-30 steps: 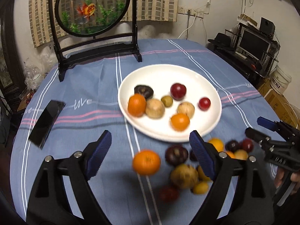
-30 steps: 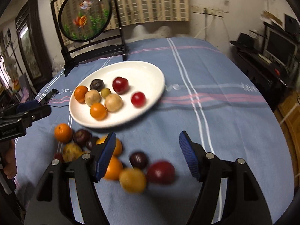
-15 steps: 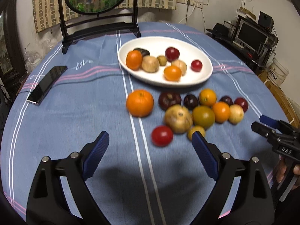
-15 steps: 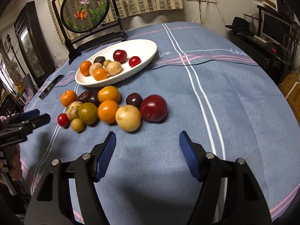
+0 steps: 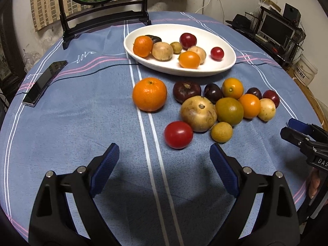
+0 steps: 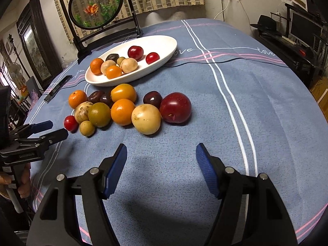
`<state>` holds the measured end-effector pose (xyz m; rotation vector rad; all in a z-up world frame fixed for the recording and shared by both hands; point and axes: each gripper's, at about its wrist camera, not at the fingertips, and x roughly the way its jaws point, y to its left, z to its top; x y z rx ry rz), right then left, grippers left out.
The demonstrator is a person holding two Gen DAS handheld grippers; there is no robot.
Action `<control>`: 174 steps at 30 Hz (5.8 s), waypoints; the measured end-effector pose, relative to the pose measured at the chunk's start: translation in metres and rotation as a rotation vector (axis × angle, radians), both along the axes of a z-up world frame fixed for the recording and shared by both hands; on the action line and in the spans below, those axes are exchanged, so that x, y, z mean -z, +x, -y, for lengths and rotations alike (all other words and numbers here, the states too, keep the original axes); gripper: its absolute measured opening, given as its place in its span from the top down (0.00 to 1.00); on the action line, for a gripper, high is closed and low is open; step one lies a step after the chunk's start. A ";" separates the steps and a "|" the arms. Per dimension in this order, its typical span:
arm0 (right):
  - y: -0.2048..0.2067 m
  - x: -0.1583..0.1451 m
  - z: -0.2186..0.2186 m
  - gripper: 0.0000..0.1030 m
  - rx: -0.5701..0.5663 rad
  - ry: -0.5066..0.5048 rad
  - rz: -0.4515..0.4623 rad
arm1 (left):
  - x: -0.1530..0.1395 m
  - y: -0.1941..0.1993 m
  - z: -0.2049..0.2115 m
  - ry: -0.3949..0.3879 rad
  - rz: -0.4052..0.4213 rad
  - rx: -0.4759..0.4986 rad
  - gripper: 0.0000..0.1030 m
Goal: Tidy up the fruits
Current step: 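Withdraw both open tools back to the fruit cluster, then grasp a red tomato with the left tool while the right grasps a beige fruit, then carry tomato and beige fruit onto the white plate and open both tools, then withdraw both open tools back to the fruit cluster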
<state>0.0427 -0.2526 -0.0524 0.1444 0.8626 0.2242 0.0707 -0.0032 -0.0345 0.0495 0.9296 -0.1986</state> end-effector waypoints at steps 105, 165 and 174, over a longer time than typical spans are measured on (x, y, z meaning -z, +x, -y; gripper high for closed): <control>0.190 -0.048 -0.089 0.65 -0.126 -0.127 0.032 | -0.018 0.153 0.017 -0.074 -0.051 0.025 0.70; 0.009 -0.014 -0.007 0.32 -0.013 0.032 0.012 | -0.028 -0.001 -0.008 -0.085 0.076 -0.002 0.14; 0.013 -0.008 -0.030 0.32 -0.069 -0.074 0.026 | -0.010 -0.007 -0.006 -0.055 0.041 0.039 0.14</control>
